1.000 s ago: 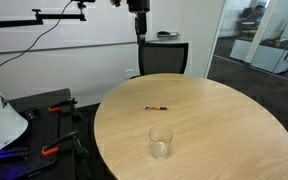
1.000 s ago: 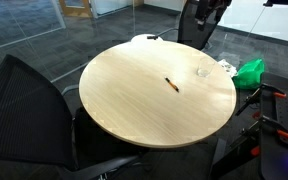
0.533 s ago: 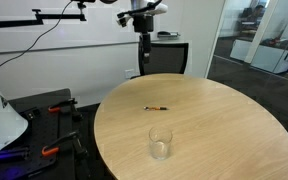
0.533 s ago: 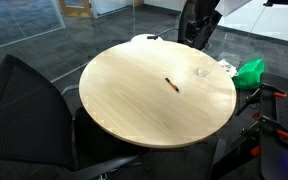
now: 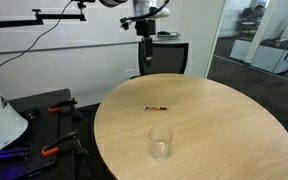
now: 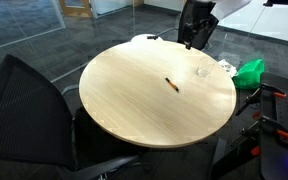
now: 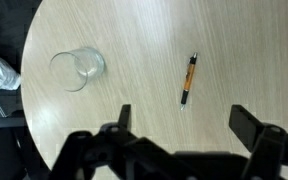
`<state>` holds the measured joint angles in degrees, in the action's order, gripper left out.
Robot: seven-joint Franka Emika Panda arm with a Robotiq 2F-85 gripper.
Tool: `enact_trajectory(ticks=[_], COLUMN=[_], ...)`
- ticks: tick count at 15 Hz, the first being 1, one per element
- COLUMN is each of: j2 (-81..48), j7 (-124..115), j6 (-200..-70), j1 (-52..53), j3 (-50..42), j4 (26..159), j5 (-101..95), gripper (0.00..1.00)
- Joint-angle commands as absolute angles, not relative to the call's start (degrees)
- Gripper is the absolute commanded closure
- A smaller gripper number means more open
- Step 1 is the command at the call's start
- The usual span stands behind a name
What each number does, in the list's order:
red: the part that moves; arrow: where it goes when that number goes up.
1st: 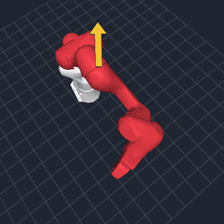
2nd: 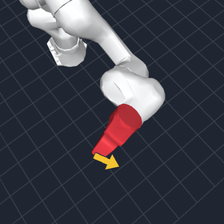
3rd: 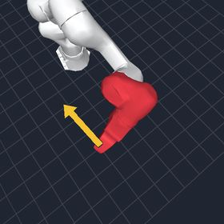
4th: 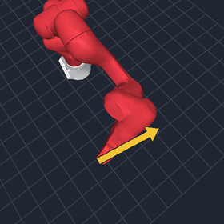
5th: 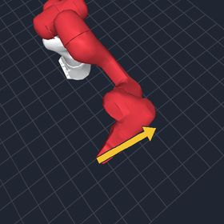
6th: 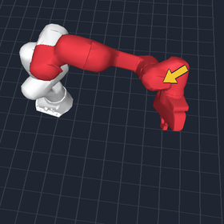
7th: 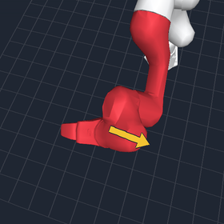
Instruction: Put the pen in the cup[
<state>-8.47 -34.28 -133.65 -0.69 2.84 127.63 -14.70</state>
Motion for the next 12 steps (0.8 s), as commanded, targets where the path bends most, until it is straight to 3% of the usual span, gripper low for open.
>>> enact_trajectory(ticks=[1, 12], j2=[-16.1, -35.85], j7=[-33.79, -29.99], j6=[-140.14, -143.94], j1=[0.49, 3.01], j3=[0.64, -2.85], j4=[124.32, 111.47], j5=[-10.92, -0.36], gripper=[0.0, 0.0])
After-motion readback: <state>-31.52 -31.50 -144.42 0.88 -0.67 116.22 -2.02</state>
